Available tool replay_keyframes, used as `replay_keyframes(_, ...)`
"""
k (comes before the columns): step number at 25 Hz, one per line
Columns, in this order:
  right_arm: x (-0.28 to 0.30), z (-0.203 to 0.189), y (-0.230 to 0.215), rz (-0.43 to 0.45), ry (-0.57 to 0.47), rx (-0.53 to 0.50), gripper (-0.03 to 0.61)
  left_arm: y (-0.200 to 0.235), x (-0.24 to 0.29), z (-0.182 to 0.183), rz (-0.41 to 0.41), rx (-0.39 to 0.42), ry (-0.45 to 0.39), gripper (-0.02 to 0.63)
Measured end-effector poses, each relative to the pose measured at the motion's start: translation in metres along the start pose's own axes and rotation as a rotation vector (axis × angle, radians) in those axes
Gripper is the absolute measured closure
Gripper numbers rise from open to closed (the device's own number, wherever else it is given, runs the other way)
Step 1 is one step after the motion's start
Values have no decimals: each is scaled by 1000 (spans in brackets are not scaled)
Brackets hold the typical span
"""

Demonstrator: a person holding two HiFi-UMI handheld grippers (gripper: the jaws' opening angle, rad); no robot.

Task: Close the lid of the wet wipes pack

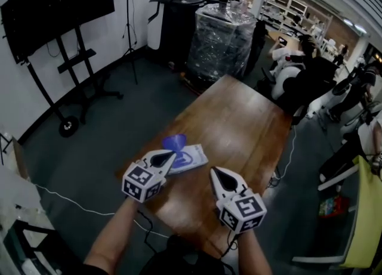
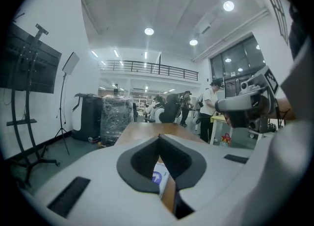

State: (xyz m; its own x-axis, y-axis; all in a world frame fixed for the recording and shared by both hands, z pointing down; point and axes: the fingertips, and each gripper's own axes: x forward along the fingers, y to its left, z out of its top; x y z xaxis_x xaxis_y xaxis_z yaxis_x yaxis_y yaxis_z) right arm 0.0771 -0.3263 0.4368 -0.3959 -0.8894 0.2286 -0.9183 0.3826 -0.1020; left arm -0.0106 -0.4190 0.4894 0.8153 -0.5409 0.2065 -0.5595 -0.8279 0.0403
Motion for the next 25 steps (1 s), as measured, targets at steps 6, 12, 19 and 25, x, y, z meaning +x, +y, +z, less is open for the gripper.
replay_keyframes(6,35,-14,-7,50,35,31,568,36,20,-26,76,-16,53,607)
replay_keyframes(12,59,-28,-11,115,80,49,568,64,46,-51,113,-59,108,607)
replay_keyframes(19,70,-39,-18,136,122,67,568,101,80,-83,113,-110,197,429)
replay_keyframes(25,60,-44,-31,113,147,49,568,123,102,-109,88,-122,282,408)
